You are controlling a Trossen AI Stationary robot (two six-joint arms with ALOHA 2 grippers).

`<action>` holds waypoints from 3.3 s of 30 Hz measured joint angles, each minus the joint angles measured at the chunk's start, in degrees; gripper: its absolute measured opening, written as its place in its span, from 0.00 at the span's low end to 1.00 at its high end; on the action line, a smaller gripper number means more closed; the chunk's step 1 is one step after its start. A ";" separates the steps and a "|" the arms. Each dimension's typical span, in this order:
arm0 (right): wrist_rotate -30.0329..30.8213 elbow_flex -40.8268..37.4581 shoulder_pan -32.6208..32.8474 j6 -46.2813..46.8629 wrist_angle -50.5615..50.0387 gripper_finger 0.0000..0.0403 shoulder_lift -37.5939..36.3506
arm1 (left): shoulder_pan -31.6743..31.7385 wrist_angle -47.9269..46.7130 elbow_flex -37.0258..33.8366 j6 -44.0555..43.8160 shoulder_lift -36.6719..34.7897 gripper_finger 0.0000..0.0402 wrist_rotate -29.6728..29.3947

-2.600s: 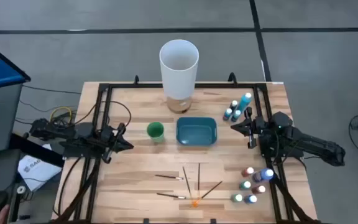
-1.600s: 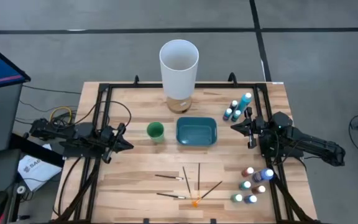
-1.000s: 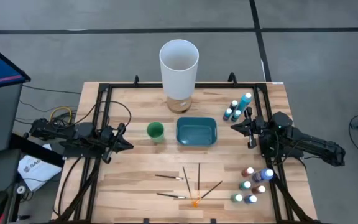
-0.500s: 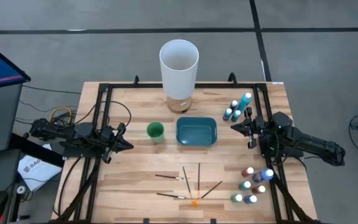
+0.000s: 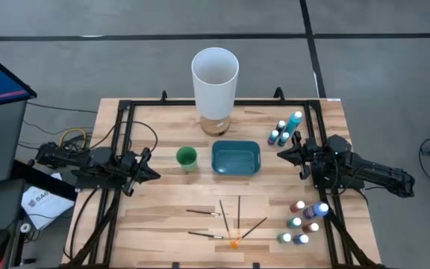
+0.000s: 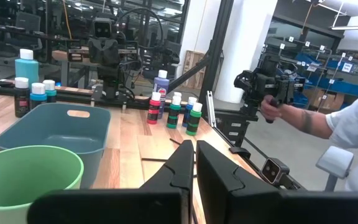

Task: Pick & Place Paint Supplies
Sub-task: Put the top small blue paint bottle into the green bin

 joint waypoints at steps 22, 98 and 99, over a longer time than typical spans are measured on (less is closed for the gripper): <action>29.58 10.89 0.00 -1.72 0.23 0.34 5.18 | 0.01 -0.01 -0.02 0.02 0.01 0.02 0.00; 31.03 69.48 -7.24 15.40 -72.18 0.54 90.40 | 0.00 0.93 0.00 0.00 0.01 0.02 -0.02; 31.01 69.48 -7.42 15.31 -72.12 0.53 90.71 | 0.01 0.93 0.00 0.01 0.01 0.02 -0.01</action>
